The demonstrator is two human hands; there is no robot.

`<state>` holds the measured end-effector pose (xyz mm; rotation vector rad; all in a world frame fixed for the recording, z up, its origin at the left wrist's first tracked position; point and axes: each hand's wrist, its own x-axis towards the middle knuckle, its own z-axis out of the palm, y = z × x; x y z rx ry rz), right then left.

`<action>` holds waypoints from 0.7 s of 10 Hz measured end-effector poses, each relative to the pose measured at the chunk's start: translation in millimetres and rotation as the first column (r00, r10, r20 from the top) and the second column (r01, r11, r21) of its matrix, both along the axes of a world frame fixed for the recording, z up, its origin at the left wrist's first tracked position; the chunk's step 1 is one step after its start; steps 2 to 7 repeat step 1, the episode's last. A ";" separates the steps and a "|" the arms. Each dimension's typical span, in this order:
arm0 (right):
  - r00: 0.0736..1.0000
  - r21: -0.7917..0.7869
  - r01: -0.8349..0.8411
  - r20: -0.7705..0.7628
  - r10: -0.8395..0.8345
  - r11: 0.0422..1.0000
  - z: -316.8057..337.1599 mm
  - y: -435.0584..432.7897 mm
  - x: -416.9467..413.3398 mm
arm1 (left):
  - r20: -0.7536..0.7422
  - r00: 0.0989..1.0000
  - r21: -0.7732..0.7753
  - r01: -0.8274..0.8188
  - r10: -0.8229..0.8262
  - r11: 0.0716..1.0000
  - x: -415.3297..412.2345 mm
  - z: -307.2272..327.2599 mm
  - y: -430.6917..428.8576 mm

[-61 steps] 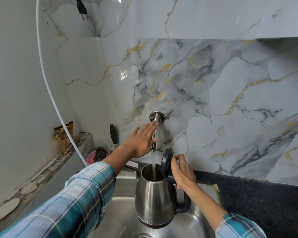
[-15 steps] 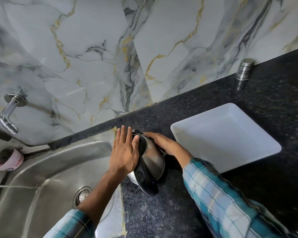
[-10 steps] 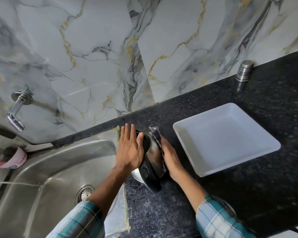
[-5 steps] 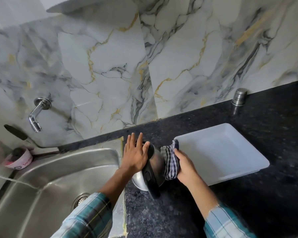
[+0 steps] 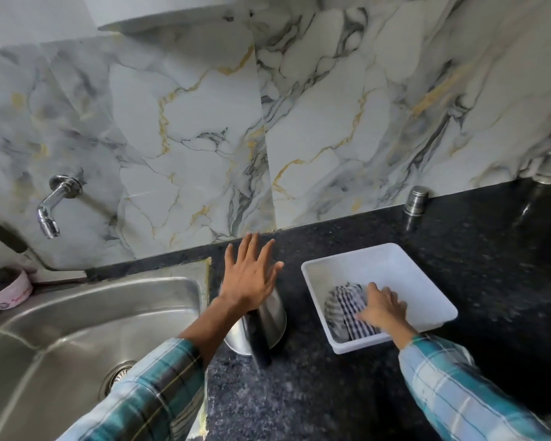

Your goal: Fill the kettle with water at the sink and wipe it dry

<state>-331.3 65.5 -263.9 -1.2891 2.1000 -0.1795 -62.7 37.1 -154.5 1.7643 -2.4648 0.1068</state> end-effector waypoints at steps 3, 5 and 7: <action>0.912 -0.114 -0.128 -0.404 0.071 0.985 28.6 9.3 -21.1 | -0.020 1.000 -0.093 -0.024 0.022 0.995 -0.2 23.7 9.1; 0.912 -0.114 -0.128 -0.404 0.071 0.985 28.6 9.3 -21.1 | -0.020 1.000 -0.093 -0.024 0.022 0.995 -0.2 23.7 9.1; 0.912 -0.114 -0.128 -0.404 0.071 0.985 28.6 9.3 -21.1 | -0.020 1.000 -0.093 -0.024 0.022 0.995 -0.2 23.7 9.1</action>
